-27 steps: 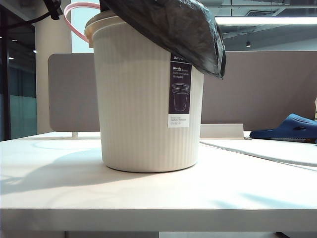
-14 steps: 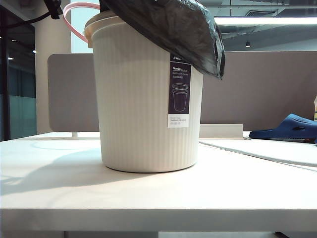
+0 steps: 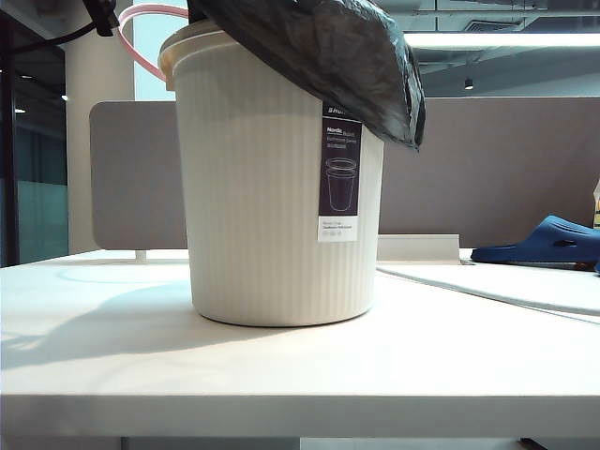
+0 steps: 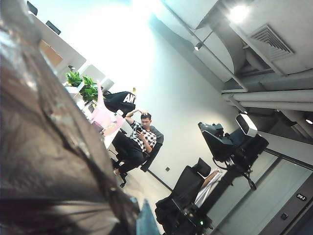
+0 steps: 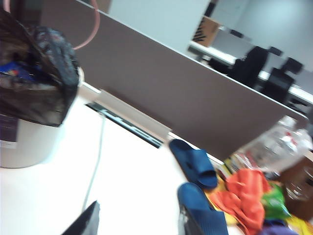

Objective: Open the ring lid of the trash can, pull out the black garbage bag inside, and place it on the table.

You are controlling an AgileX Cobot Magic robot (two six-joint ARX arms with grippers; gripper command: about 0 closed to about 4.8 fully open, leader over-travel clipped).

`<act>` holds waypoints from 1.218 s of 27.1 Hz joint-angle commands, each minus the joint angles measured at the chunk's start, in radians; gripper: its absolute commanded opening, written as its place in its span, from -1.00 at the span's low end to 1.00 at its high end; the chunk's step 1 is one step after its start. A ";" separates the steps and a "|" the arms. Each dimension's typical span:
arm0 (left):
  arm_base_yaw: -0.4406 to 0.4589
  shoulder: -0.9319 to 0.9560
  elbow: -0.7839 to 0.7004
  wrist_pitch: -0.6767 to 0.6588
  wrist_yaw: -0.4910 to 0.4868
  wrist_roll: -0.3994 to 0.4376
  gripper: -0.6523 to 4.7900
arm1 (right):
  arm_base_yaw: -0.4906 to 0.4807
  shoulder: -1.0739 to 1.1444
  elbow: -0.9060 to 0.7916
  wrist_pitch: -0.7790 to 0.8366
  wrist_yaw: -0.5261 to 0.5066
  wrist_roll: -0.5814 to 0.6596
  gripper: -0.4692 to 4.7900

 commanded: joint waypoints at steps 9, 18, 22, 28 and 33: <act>-0.001 -0.004 0.003 0.033 0.011 0.019 -0.78 | -0.356 -0.098 -0.043 0.018 -0.346 0.054 -0.03; -0.001 -0.004 0.003 0.033 0.038 0.019 -0.78 | -0.659 -0.203 -0.182 0.026 -0.668 0.084 -0.03; -0.001 -0.004 0.003 0.033 0.037 0.019 -0.78 | -0.776 -0.254 -0.270 0.074 -0.797 0.093 -0.04; -0.001 -0.004 0.003 0.032 0.037 0.015 -0.78 | -0.925 -0.299 -0.426 0.199 -1.007 0.169 -0.04; -0.002 -0.009 0.002 0.032 0.038 0.014 -0.78 | -0.988 -0.299 -0.557 0.349 -1.160 0.258 -0.28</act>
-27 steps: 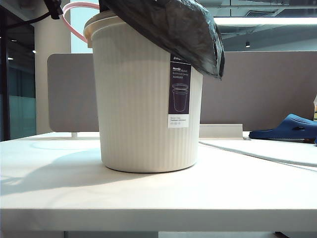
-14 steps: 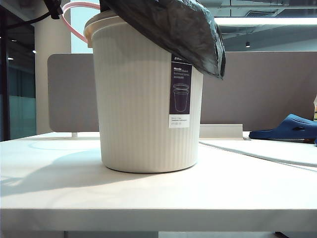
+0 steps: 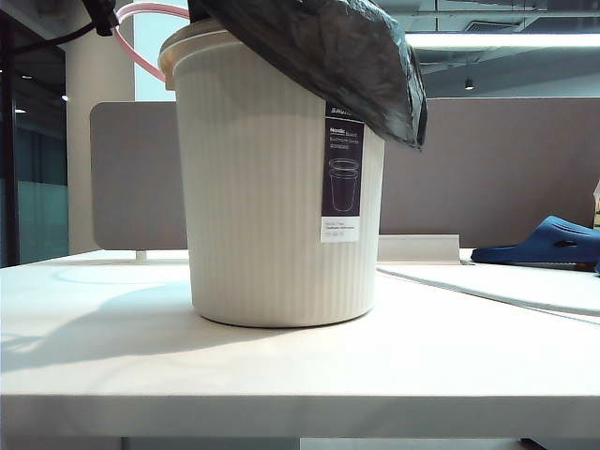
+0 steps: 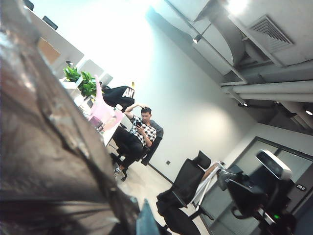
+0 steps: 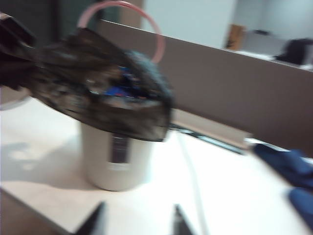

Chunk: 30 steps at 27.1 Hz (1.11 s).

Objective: Open the ring lid of the trash can, pull out the black garbage bag inside, and place it on the table.

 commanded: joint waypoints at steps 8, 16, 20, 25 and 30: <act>-0.001 -0.010 0.001 0.032 0.007 -0.003 -0.78 | -0.043 0.003 -0.285 0.470 -0.075 0.212 -0.27; -0.001 -0.010 0.001 0.032 0.004 -0.003 -0.78 | -0.043 0.005 -0.539 0.831 -0.075 0.438 -0.27; -0.001 -0.010 0.001 0.032 0.001 -0.002 -0.78 | -0.042 0.006 -0.639 0.950 -0.076 0.531 -0.26; -0.001 -0.010 0.001 0.032 -0.007 0.007 -0.78 | -0.042 0.006 -0.738 1.062 -0.085 0.619 -0.26; -0.001 -0.010 0.001 0.032 -0.008 0.010 -0.78 | -0.042 0.006 -0.828 1.182 -0.093 0.705 -0.26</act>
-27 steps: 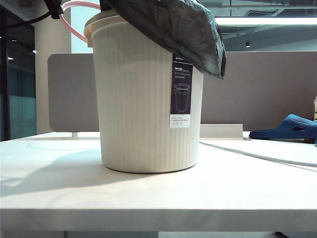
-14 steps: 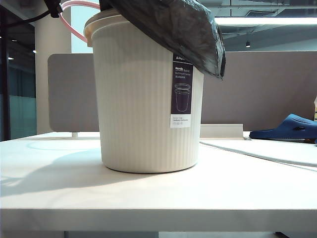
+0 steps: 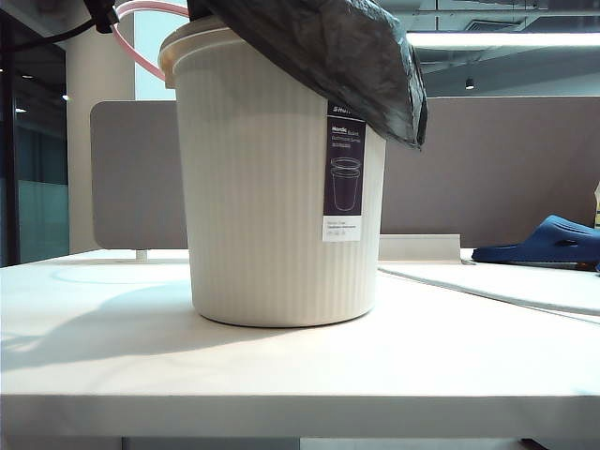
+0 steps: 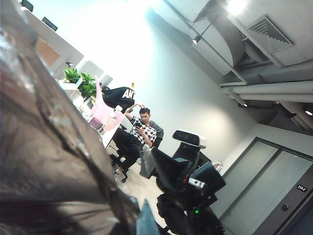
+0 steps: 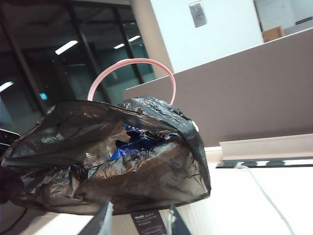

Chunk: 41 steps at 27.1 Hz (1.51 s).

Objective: Open the ring lid of the trash can, pull out the black garbage bag inside, and place it on the table.

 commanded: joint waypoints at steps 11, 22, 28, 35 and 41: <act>-0.001 -0.004 0.002 0.032 -0.026 0.016 -0.78 | 0.002 0.003 -0.201 0.169 0.024 0.200 0.05; -0.001 -0.004 0.002 0.031 -0.026 0.015 -0.78 | 0.007 0.003 -0.245 0.233 0.132 0.244 0.05; -0.001 -0.004 0.002 0.028 -0.026 0.015 -0.78 | 0.007 0.027 -0.244 0.244 0.162 0.209 0.05; -0.001 -0.004 0.002 0.028 -0.026 0.015 -0.78 | 0.007 0.080 -0.243 0.261 0.162 0.166 -0.04; -0.001 -0.004 0.002 0.028 -0.037 0.018 -0.78 | 0.007 0.153 -0.241 0.347 0.153 0.172 -0.03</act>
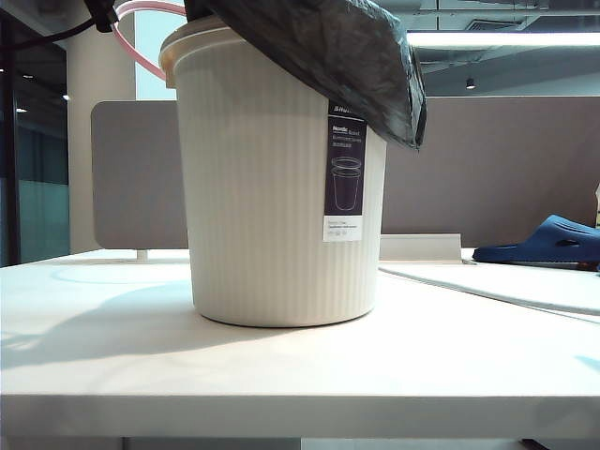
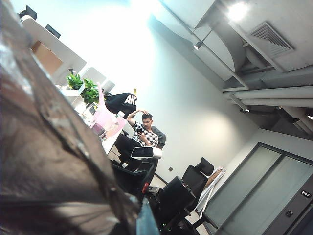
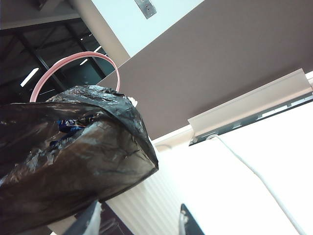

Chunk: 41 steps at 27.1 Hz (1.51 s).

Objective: Open the ring lid of the trash can, pull out the black garbage bag inside, and place it on the table.

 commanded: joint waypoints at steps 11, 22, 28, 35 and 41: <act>-0.001 -0.003 0.002 0.016 -0.019 0.042 -0.78 | 0.104 0.241 0.111 0.137 0.026 -0.065 -0.03; -0.001 -0.003 0.002 0.004 -0.018 0.053 -0.78 | 0.425 0.552 0.119 0.463 0.207 -0.074 -0.03; -0.001 -0.003 0.002 0.004 -0.016 0.053 -0.78 | 0.555 0.723 0.119 0.632 0.267 -0.068 -0.01; -0.001 -0.002 0.002 0.004 -0.015 0.057 -0.78 | 0.617 0.883 0.119 0.808 0.291 0.026 0.11; -0.001 -0.002 0.002 0.000 -0.016 0.064 -0.78 | 0.650 1.018 0.119 0.980 0.290 0.137 0.11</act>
